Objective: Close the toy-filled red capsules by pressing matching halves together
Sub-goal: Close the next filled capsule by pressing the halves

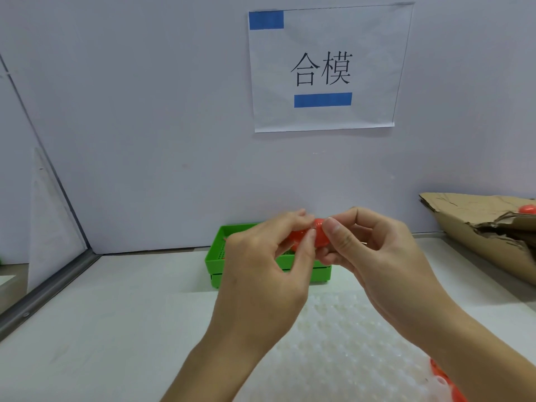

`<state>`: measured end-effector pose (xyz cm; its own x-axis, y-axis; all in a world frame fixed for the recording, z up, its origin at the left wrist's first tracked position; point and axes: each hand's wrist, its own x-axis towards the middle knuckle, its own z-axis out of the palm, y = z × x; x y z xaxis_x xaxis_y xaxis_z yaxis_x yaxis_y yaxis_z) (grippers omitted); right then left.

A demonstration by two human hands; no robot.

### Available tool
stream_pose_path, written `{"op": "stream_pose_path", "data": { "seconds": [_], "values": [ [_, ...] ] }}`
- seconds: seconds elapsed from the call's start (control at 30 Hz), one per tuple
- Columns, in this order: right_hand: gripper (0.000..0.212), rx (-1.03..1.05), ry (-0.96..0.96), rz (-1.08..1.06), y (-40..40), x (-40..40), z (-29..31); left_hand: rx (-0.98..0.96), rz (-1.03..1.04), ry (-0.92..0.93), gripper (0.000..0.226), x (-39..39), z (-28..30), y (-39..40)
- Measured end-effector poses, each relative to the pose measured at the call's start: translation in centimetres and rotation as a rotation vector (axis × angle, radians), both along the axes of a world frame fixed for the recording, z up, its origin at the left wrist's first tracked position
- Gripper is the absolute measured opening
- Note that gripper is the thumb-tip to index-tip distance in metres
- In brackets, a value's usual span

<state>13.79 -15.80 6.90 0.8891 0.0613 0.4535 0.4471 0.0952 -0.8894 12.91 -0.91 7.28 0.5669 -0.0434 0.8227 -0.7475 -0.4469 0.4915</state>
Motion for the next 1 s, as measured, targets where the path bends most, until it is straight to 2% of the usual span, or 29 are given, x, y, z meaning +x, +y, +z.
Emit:
{"op": "stream_pose_path", "data": {
  "seconds": [0.1,0.2,0.43,0.67,0.9,1.0],
  "values": [
    [0.030,0.014,-0.001,-0.022,-0.07,0.10,-0.03,0.035,-0.015,0.003,0.028,0.01,0.01,0.15],
    [0.029,0.031,-0.001,-0.034,-0.12,0.16,-0.01,-0.030,-0.072,0.085,0.036,0.06,0.03,0.28],
    [0.033,0.022,-0.005,-0.024,0.04,0.05,-0.04,-0.179,-0.269,0.275,0.034,0.19,0.59,0.59],
    [0.029,-0.030,-0.033,-0.018,-0.01,-0.16,0.00,-0.271,-0.239,0.307,0.035,0.18,0.80,0.47],
    [0.013,-0.082,-0.085,-0.016,-0.06,-0.53,0.67,-0.273,-0.266,0.289,0.035,-0.10,0.69,0.27],
    [0.013,-0.095,-0.078,-0.041,-0.19,-0.49,0.68,-0.287,-0.290,0.270,0.036,-0.17,0.36,0.03]
  ]
}}
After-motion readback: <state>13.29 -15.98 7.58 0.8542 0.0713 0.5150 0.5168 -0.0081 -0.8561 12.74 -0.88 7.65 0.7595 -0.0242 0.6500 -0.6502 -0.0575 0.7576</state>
